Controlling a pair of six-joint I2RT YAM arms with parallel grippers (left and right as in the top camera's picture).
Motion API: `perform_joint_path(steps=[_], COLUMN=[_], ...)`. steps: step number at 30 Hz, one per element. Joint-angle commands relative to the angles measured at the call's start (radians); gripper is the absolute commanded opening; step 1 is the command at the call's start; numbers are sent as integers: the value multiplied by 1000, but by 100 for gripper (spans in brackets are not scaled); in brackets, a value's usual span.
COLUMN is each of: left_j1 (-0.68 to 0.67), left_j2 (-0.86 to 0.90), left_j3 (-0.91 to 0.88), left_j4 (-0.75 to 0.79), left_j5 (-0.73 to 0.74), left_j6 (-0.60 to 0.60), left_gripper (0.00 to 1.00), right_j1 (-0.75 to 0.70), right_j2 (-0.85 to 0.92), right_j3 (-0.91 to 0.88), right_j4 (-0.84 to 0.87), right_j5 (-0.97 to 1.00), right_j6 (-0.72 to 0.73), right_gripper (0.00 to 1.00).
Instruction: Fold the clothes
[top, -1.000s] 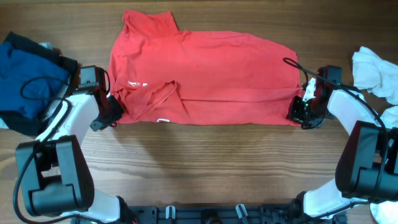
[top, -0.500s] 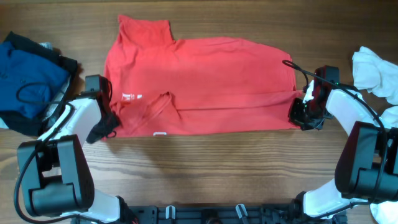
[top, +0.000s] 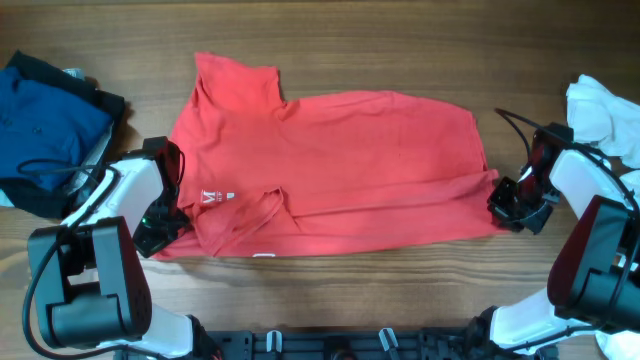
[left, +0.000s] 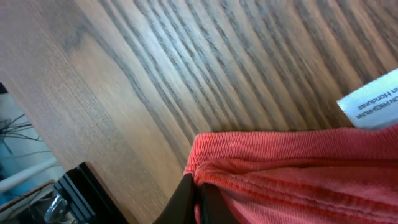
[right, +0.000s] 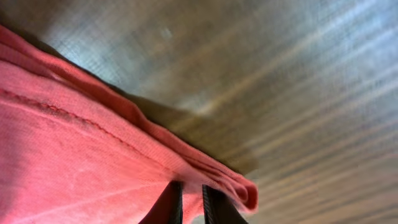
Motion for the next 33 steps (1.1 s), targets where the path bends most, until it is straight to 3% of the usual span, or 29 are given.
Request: perform_joint_path(steps=[1, 2, 3, 4, 5, 7, 9, 11, 15, 20, 23, 27, 33], left_j1=[3, 3, 3, 3, 3, 3, 2, -13, -47, -48, -55, -66, -67], left_j2=[-94, -148, -198, -257, -299, -374, -438, -468, -303, 76, 303, 425, 510], left_j3=[-3, -3, -3, -3, -3, -2, 6, 43, 257, 527, 626, 626, 625], left_j4=[-4, -3, -3, -3, -2, 37, 126, 286, 416, 489, 616, 721, 779], left_j5=[-67, -65, -65, -64, -62, -10, 108, 320, 462, 471, 480, 524, 481], left_j6=[-39, -38, -38, -38, -38, -19, 78, 314, 497, 555, 550, 546, 547], left_gripper=[4, 4, 31, 84, 94, 93, 84, 80, 80, 82, 73, 55, 55], right_j1=[-15, -15, -15, -14, -14, -14, -14, -14, -14, -14, -14, -14, -14], right_j2=[-132, -188, -238, -294, -326, -386, -423, -432, -431, -431, -431, -431, -431], right_j3=[-10, -10, -9, -8, -8, -8, -8, -8, -8, -8, -8, -8, -8], right_j4=[-18, -20, -18, -2, 11, 37, 68, 82, 81, 74, 64, 55, 50], right_j5=[55, 42, 22, 14, 8, -23, -122, -207, -231, -231, -230, -230, -230], right_j6=[11, 5, -18, -20, -20, -45, -111, -164, -174, -174, -174, -174, -174], right_gripper=[16, 20, 25, 32, 36, 38, 38, 41, 43, 44, 44, 44, 44])
